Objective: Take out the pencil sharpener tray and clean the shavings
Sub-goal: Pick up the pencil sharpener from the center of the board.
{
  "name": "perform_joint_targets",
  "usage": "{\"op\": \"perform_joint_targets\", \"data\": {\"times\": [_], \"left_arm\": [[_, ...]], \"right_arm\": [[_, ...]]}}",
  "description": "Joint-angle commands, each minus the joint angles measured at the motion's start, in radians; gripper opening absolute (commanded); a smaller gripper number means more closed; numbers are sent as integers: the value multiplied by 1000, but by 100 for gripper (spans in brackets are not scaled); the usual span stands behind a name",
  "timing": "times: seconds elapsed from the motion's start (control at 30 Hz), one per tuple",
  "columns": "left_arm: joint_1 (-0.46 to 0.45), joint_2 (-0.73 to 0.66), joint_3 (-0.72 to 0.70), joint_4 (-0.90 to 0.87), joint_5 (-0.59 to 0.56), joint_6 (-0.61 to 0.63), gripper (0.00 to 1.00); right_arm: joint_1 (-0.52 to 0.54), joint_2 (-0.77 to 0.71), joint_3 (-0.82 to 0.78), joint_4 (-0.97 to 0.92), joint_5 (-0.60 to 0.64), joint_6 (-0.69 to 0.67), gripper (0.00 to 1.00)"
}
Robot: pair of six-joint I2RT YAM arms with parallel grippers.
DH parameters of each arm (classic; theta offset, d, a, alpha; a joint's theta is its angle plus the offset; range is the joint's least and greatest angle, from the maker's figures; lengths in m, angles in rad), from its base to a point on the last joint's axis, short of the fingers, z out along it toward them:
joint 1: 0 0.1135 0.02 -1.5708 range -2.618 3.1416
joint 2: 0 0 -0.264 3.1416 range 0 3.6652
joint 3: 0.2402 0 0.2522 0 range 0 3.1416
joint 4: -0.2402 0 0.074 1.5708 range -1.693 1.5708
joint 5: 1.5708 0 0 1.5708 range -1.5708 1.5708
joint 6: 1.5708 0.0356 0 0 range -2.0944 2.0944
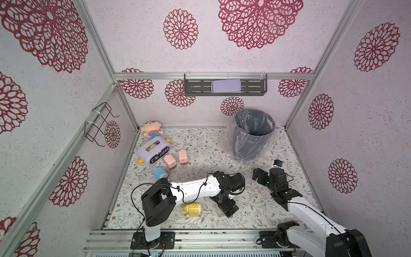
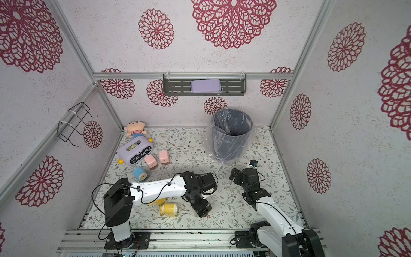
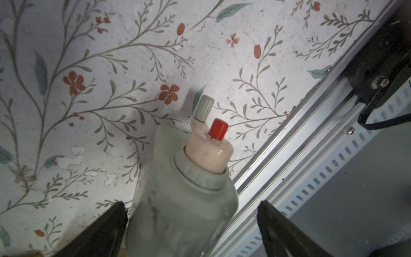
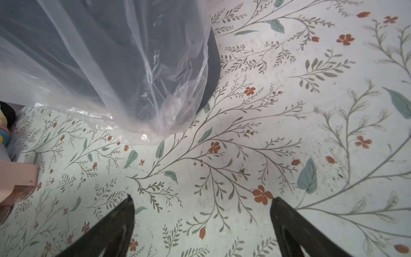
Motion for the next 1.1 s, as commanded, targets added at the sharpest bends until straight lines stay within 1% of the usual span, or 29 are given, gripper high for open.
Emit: {"op": "perform_joint_targets", "data": {"times": [0.0, 0.2, 0.4, 0.5, 0.57, 0.7, 0.87, 0.93, 1.07], "left_arm": [[-10, 14, 15, -7, -16, 13, 92], [-10, 38, 4, 9, -22, 8, 83], [-11, 59, 11, 12, -24, -5, 61], [-11, 56, 18, 2, -59, -21, 59], [-8, 46, 27, -9, -108, -44, 57], [30, 37, 39, -16, -199, -111, 56], [119, 42, 61, 16, -268, -273, 57], [152, 44, 71, 35, -285, -347, 60], [243, 43, 47, 97, -255, -479, 60]], "right_arm": [[-5, -33, 9, 5, -6, 14, 99], [-6, -47, 6, -1, -9, 17, 99], [-6, -62, -2, 7, -17, 14, 99], [-6, -66, -8, 15, -22, 14, 99], [-6, -67, -10, 22, -29, 15, 99], [-5, -66, -16, 37, -42, 13, 99], [-6, -70, -25, 47, -44, 6, 99], [-5, -72, -24, 47, -44, 5, 99], [-6, -71, -26, 52, -55, 6, 99]]}}
